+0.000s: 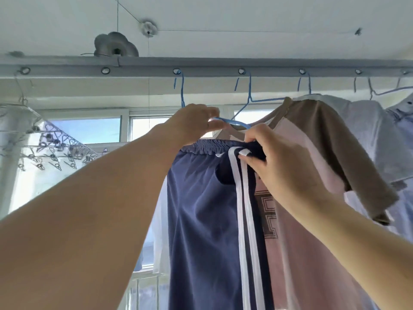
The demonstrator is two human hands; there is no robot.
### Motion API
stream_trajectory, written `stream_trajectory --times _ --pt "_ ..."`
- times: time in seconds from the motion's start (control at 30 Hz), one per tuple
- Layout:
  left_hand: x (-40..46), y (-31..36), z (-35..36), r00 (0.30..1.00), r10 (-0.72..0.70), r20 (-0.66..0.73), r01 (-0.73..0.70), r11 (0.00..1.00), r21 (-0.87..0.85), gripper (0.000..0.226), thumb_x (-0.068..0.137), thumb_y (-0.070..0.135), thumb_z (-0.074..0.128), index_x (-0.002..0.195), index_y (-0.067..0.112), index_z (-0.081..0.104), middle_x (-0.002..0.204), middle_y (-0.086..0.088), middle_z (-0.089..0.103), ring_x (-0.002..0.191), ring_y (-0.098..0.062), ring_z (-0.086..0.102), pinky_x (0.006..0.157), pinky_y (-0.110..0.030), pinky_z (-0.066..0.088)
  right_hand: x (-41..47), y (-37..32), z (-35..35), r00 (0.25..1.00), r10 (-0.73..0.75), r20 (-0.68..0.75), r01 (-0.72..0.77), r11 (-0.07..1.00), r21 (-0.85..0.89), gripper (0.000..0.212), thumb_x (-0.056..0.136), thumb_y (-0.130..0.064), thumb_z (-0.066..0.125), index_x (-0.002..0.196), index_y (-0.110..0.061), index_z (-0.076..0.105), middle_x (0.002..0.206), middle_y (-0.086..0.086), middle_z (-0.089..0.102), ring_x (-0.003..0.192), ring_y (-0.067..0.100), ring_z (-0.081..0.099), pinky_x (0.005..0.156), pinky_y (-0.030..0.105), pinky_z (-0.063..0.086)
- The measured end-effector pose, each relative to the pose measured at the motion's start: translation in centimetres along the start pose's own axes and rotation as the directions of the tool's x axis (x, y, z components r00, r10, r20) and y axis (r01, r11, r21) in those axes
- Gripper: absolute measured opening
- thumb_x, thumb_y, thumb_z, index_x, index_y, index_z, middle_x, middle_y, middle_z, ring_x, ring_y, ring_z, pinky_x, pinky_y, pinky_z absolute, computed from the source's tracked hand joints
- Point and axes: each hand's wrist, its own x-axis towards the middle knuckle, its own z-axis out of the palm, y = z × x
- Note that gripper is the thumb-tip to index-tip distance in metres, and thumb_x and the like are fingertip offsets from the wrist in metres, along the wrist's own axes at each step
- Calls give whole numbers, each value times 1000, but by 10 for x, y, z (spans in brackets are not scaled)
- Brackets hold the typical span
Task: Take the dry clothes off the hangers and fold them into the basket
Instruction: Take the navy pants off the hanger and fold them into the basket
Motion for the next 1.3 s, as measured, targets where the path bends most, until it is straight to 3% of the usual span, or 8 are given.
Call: stream_trajectory --times 0.27,0.37,0.5,0.67,0.83,1.07,1.17,1.3 --pt "4 13 -13 996 -40 -85 29 992 -125 43 97 47 29 106 12 52 83 -4 54 82 -23 49 66 -30 34 -12 -5 13 990 -140 29 143 951 -276 34 56 -22 86 74 -13 60 54 -3 55 32 22 46 39 18 24" --pt "17 19 -35 988 -96 -117 74 980 -185 48 100 43 23 124 10 48 114 -16 60 107 -29 54 80 -28 37 -24 -7 24 987 -87 134 120 958 -260 31 64 -24 83 78 -15 57 58 -1 56 37 23 50 41 21 23" --pt "18 21 -38 992 -123 -35 108 951 -291 47 102 35 24 143 12 27 146 -14 37 132 -28 38 97 -28 32 -15 -12 28 934 100 342 -38 982 -184 18 94 -29 49 109 -20 42 101 -4 55 82 27 59 63 30 38" --pt "10 17 -20 996 -90 -18 74 904 -420 53 102 27 29 150 21 5 158 -2 8 145 -17 8 113 -27 9 6 -23 59 941 113 319 -100 993 -57 24 90 -10 54 88 -21 33 92 -2 51 75 24 53 66 36 45" --pt "5 12 -4 996 -76 -50 52 928 -368 54 102 26 28 150 18 2 158 -1 -4 145 -14 -5 113 -24 1 17 -29 83 946 128 297 -131 991 -13 19 88 -4 53 90 -16 39 90 2 50 74 26 52 67 38 45" --pt "-29 0 24 989 -139 -43 93 831 -549 50 102 25 26 149 17 11 158 -1 6 145 -12 2 113 -23 4 -6 -35 106 896 153 418 -203 976 77 16 89 -14 57 87 -18 41 86 -1 52 76 21 52 69 36 45" --pt "-57 -4 38 980 -177 -86 97 818 -567 51 101 29 30 149 22 12 158 2 10 144 -9 9 111 -21 8 -24 -35 110 826 166 538 -265 958 112 17 88 -15 57 85 -20 42 84 -3 51 76 18 50 65 29 39" --pt "-104 -1 61 954 -251 -163 105 791 -603 55 96 10 43 146 22 24 153 4 25 137 -14 30 98 -9 19 -43 -31 110 726 163 668 -322 939 121 17 85 -13 61 90 -21 47 94 -5 56 86 16 54 68 22 41"
